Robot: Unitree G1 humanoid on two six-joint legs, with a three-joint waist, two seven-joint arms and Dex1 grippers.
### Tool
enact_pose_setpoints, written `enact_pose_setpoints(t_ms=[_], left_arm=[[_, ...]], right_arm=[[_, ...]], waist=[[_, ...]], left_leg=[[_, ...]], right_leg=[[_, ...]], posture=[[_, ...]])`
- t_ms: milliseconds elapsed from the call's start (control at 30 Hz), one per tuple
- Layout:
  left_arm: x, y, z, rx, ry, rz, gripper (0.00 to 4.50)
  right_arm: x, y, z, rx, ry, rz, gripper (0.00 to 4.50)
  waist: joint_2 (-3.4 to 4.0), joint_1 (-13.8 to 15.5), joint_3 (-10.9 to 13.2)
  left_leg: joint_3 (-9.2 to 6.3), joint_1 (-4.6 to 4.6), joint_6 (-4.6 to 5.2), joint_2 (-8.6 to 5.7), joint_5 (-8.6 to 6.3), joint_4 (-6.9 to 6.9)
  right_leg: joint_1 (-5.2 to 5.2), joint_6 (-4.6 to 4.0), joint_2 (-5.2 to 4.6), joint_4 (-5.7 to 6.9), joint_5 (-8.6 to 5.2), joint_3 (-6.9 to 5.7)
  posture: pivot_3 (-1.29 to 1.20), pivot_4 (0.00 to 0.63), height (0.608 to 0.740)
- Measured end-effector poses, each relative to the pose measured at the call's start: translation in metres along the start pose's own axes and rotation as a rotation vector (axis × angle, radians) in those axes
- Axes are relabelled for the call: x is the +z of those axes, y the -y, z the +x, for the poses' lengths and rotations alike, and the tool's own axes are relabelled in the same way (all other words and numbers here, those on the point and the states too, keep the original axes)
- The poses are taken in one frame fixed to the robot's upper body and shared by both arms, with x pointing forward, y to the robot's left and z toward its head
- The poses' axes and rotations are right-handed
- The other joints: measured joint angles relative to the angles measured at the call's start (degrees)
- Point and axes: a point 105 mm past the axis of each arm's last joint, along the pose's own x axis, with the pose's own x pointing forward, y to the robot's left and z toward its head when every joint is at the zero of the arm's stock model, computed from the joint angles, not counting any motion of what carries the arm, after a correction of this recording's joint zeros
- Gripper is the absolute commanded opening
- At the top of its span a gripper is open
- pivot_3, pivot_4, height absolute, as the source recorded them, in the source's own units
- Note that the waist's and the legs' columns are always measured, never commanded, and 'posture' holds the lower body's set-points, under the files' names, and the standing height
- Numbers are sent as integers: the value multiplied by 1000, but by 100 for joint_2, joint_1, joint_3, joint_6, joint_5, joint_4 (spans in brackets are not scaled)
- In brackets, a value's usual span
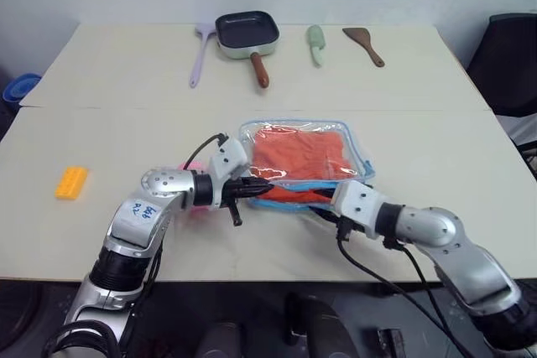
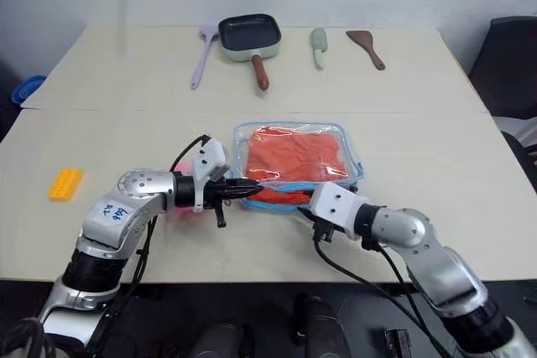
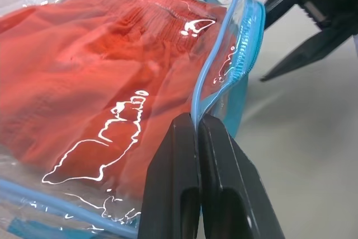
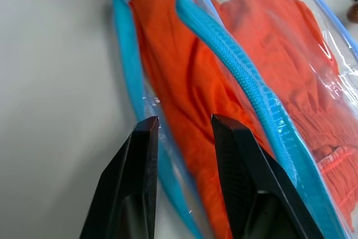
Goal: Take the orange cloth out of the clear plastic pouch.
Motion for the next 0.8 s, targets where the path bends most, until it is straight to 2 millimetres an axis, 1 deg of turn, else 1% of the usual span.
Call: enact_pose_setpoints(t_ms=[33,67,100,267,467,633,700,800], left_arm=[[0,0,0,2,1,0,0],[1,0,0,2,3,0,0],[3,0,1,0,7,3,0],[9,-2,1,-2,16,19,0],[9,-1,3,-8,12,21,0],[8,1,4,-15,10,26,0],[9,2,5,-18,11,30,0],[8,2,6,-20,11,31,0]], right_arm=[[-1,1,2,-7,-5,-29,2353],[-3,3,5,-17,-14,-70,2761],[-5,4,7,-22,-19,-98,3030],[-9,4,16,-40,-20,-166,3030],[-4,6,28,-67,10,-149,3030],[-2,6,33,-71,25,-147,3030],[-1,6,35,-67,26,-167,3030],[0,7,38,-58,21,-243,3030]], waist=[[0,0,0],[0,0,0],[0,-1,0],[0,-2,0],[0,-15,0],[0,-13,0],[1,-13,0],[1,-15,0]], left_leg=[[0,0,0,0,0,1],[0,0,0,-1,0,1],[0,0,0,0,0,1],[0,0,-1,0,1,2],[-1,0,-5,1,2,2],[-2,2,-5,1,2,2],[-2,1,-5,1,3,2],[-1,1,-4,1,2,2]], right_leg=[[1,0,0,1,0,-1],[1,0,0,0,0,0],[1,0,0,0,0,-1],[2,0,-1,2,0,-1],[2,0,0,3,0,-1],[2,0,-1,4,0,-2],[2,0,-1,3,0,-1],[4,0,-1,3,0,0]], posture=[[0,150,740],[0,150,740],[0,150,740],[0,150,740],[0,150,740],[0,150,740],[0,150,740],[0,150,740]])
